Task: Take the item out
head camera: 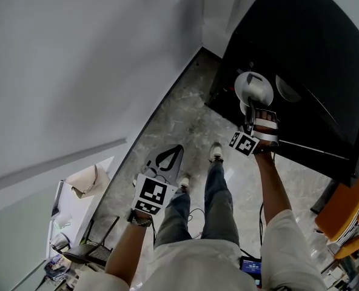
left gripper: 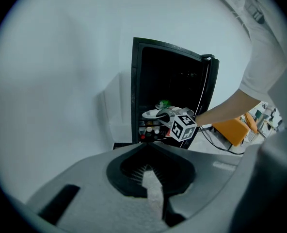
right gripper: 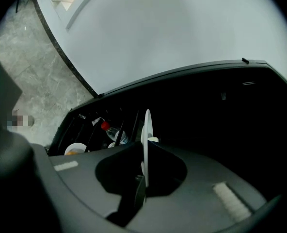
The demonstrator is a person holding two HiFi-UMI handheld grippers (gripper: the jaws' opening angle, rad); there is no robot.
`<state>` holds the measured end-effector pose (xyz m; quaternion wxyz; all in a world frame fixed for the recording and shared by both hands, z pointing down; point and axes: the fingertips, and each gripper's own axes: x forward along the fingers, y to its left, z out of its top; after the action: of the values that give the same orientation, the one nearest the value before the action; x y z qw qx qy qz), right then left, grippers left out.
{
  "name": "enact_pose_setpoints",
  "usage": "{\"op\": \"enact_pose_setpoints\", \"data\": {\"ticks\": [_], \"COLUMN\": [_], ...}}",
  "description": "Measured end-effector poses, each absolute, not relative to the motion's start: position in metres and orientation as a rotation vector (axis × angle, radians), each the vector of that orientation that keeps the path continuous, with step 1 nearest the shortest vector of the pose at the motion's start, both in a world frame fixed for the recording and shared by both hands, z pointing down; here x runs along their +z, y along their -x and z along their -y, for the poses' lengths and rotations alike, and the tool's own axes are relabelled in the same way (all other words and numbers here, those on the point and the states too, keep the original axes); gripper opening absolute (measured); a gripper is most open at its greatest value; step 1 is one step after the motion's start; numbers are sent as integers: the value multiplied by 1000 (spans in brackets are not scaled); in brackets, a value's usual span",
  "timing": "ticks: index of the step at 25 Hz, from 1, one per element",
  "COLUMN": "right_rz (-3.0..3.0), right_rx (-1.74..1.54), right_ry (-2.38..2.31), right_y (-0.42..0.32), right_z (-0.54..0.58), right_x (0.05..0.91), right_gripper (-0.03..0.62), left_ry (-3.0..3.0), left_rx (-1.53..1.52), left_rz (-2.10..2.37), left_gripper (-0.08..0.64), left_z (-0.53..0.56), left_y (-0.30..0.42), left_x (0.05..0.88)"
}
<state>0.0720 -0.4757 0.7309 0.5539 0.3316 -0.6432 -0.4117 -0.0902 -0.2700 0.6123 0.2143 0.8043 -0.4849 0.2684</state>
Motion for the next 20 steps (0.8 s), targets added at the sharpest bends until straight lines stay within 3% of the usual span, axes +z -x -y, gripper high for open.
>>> {"op": "enact_pose_setpoints", "data": {"ticks": [20], "right_rz": [1539], "right_rx": [-1014], "right_ry": [-891], "right_y": [-68], "right_z": [407], "right_x": [607], "right_gripper": [17], "left_ry": [-2475], "left_rx": [653], "left_rz": [1410], "left_gripper": [5], "left_z": [268], "left_y": [84], "left_x": [509]}}
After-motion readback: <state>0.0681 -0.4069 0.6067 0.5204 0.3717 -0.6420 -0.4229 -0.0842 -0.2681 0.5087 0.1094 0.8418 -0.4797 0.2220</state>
